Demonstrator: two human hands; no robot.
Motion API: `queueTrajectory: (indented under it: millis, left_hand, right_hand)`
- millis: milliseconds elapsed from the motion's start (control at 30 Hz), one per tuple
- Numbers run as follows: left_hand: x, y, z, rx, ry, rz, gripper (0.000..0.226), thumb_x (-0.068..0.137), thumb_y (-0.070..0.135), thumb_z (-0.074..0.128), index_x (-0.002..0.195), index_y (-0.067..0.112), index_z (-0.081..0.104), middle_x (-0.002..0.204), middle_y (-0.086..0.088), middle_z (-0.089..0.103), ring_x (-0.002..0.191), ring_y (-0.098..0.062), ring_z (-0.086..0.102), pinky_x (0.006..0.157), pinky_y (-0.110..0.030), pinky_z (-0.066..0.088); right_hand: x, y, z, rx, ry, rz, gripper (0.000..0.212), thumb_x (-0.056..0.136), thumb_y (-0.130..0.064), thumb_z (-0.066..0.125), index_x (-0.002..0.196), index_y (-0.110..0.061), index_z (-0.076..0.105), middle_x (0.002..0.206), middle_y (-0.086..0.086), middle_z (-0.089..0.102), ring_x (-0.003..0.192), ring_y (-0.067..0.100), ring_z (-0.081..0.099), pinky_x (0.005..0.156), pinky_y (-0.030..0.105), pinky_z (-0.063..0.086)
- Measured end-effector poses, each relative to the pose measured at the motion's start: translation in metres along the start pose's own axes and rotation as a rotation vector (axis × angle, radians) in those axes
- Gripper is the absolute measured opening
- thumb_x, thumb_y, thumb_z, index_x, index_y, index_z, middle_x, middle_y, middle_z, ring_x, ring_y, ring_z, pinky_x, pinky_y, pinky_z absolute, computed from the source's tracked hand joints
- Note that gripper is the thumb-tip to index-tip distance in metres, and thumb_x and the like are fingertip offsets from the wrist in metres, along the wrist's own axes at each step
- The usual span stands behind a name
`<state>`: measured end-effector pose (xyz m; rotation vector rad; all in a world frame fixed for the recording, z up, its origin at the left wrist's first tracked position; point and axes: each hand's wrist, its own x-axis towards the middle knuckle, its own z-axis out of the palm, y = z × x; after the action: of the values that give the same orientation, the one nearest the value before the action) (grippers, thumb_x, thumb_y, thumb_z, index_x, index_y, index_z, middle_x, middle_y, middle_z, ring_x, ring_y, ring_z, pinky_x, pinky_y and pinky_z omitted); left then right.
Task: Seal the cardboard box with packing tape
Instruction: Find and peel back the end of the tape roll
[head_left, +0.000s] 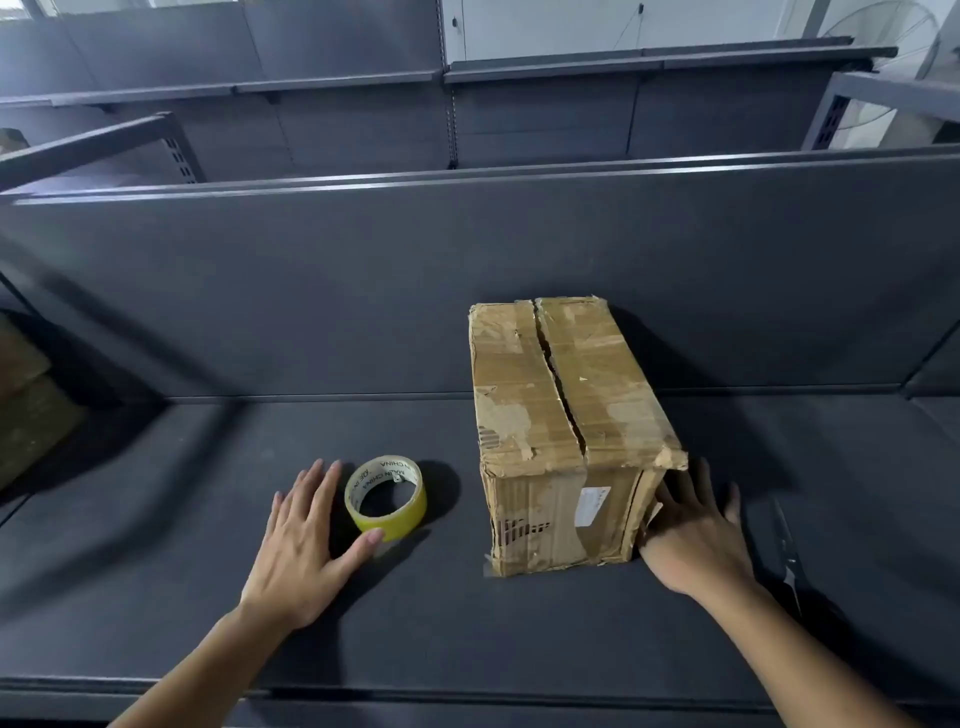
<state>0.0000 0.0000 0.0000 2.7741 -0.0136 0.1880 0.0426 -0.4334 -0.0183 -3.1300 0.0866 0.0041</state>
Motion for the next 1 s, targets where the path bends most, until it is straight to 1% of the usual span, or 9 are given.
queueTrajectory:
  millis: [133,267,333,433,533,633,767,900,1000]
  left_hand:
    - [-0.01,0.033,-0.004,-0.173,0.34,0.05,0.09,0.095,0.078,0.033,0.151,0.007,0.042,0.154,-0.014,0.041,0.144,-0.035,0.036,0.118,-0.061,0.031]
    - [-0.01,0.094,-0.022,-0.328,0.462,0.182,0.073,0.101,0.065,0.038,0.141,0.006,0.05,0.142,-0.008,0.05,0.132,-0.025,0.046,0.113,-0.024,0.032]
    - [-0.008,0.12,-0.032,-0.414,0.413,0.244,0.066,0.102,0.06,0.041,0.142,0.009,0.049,0.141,-0.001,0.049,0.129,-0.023,0.051,0.108,-0.015,0.035]
    - [-0.007,0.156,-0.044,-0.71,0.225,0.181,0.074,0.092,0.08,0.041,0.144,0.027,0.048,0.142,0.012,0.054,0.128,-0.01,0.057,0.106,-0.031,0.047]
    - [-0.005,0.183,-0.057,-1.065,0.001,0.011,0.085,0.073,0.093,0.049,0.142,0.044,0.048,0.142,0.018,0.059,0.13,-0.002,0.057,0.111,-0.04,0.047]
    - [-0.002,0.201,-0.067,-1.257,-0.164,-0.088,0.081,0.072,0.086,0.061,0.143,0.048,0.049,0.137,0.018,0.065,0.13,-0.008,0.061,0.106,-0.047,0.052]
    - [-0.003,0.218,-0.074,-1.336,-0.191,-0.14,0.051,0.086,0.058,0.063,0.136,0.054,0.052,0.123,0.017,0.073,0.114,-0.009,0.071,0.086,-0.042,0.06]
    - [-0.004,0.216,-0.075,-1.416,-0.135,-0.203,0.044,0.096,0.033,0.061,0.137,0.047,0.057,0.124,0.004,0.074,0.111,-0.017,0.073,0.09,-0.05,0.06]
    - [-0.008,0.206,-0.073,-1.622,-0.195,-0.17,0.045,0.1,0.023,0.052,0.144,0.032,0.057,0.14,-0.006,0.066,0.124,-0.032,0.064,0.102,-0.062,0.051]
  right_hand:
    - [0.0,0.001,-0.003,0.002,0.022,-0.017,0.075,0.085,-0.055,0.022,0.155,-0.027,0.017,0.164,0.007,0.02,0.151,0.034,0.009,0.116,0.063,0.014]
    - [-0.001,0.0,-0.004,0.013,0.032,-0.022,0.081,0.082,-0.059,0.009,0.156,-0.027,0.02,0.163,0.008,0.022,0.151,0.035,0.012,0.116,0.064,0.015]
    - [-0.003,0.0,-0.006,0.031,0.008,-0.011,0.083,0.081,-0.059,0.009,0.156,-0.028,0.021,0.164,0.007,0.021,0.152,0.035,0.012,0.116,0.064,0.015]
    - [-0.006,-0.003,-0.012,0.143,0.055,-0.022,0.073,0.086,-0.055,0.013,0.151,-0.031,0.034,0.16,0.004,0.032,0.151,0.031,0.02,0.118,0.059,0.017]
    - [-0.02,-0.005,-0.041,0.966,0.146,0.074,0.067,0.089,-0.063,0.022,0.127,-0.025,0.063,0.122,-0.007,0.068,0.128,0.027,0.055,0.104,0.034,0.042]
    - [-0.032,-0.015,-0.076,1.532,0.139,0.049,0.053,0.09,-0.064,0.037,0.113,-0.03,0.07,0.107,-0.017,0.075,0.114,0.004,0.065,0.088,0.01,0.046]
    - [-0.045,-0.035,-0.094,1.594,-0.06,-0.062,0.034,0.094,-0.053,0.044,0.114,-0.037,0.066,0.111,-0.031,0.071,0.108,-0.018,0.059,0.094,0.018,0.038]
    - [-0.05,-0.042,-0.112,1.53,-0.113,-0.157,0.065,0.083,-0.08,0.043,0.126,-0.036,0.063,0.123,-0.027,0.068,0.121,-0.008,0.057,0.103,0.019,0.041]
    - [-0.053,-0.039,-0.133,1.338,0.017,-0.33,0.053,0.087,-0.077,0.047,0.133,-0.052,0.051,0.135,-0.042,0.051,0.132,-0.02,0.037,0.108,0.008,0.03]
